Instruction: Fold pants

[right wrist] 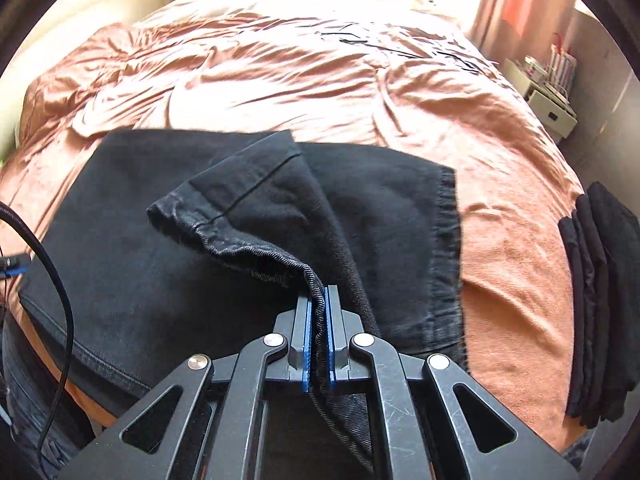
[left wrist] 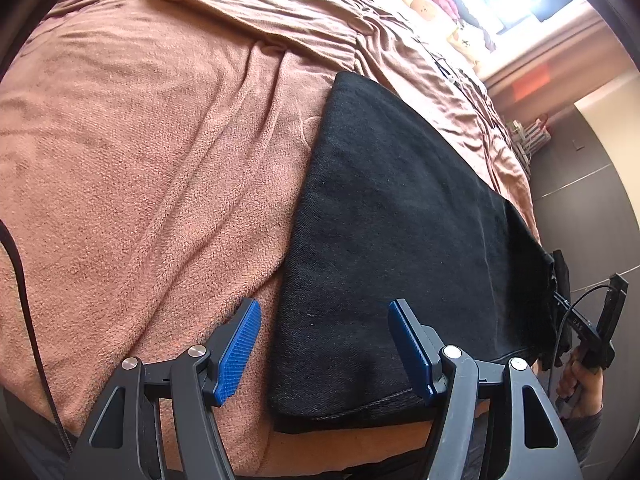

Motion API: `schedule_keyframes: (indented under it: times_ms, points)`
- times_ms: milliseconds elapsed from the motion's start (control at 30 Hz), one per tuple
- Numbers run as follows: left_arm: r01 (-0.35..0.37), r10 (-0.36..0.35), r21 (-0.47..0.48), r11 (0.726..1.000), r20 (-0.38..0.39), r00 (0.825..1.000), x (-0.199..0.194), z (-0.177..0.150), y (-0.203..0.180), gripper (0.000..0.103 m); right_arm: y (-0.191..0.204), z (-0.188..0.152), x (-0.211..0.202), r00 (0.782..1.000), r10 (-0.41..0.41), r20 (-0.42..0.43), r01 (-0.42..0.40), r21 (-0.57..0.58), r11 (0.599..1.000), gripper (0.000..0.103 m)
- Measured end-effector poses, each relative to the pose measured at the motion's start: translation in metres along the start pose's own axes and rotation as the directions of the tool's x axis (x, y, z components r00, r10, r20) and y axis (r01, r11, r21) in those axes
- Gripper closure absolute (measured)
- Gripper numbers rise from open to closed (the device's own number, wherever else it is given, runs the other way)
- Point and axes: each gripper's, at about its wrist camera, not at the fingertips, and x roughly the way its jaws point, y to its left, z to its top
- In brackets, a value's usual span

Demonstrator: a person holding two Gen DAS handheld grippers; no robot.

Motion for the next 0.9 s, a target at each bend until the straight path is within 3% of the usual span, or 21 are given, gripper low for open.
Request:
schedule_keyframes:
  times_ms: [400,533,733,833,867,900]
  points:
    - [0.003,-0.003,0.007,1.0,-0.008,1.0,0.005,0.001,0.001,0.035,-0.073,0.001,-0.009,0.999,-0.024,0.048,0.011,0.245,0.969,0.101]
    - [0.004,-0.004,0.012,1.0,-0.008,1.0,0.005,0.001,0.0,0.035,-0.096,-0.012,-0.019,0.998,0.026,0.063,-0.047,0.357,0.933,0.101]
    - [0.004,-0.004,0.016,1.0,-0.01,1.0,0.005,0.0,-0.001,0.035,-0.103,-0.044,-0.035,0.99,0.121,0.066,-0.137,0.41,0.902,0.099]
    - [0.009,-0.008,0.016,1.0,-0.011,1.0,0.004,-0.002,-0.003,0.035,-0.11,-0.061,-0.039,0.981,0.175,0.08,-0.193,0.438,0.878,0.073]
    - [0.011,-0.011,0.017,1.0,-0.011,1.0,0.004,-0.002,-0.004,0.035,-0.113,-0.066,-0.041,0.977,0.19,0.091,-0.211,0.446,0.87,0.056]
    - [0.012,-0.011,0.019,1.0,-0.012,1.0,0.004,-0.003,-0.004,0.035,-0.115,-0.072,-0.042,0.974,0.201,0.101,-0.225,0.456,0.861,0.048]
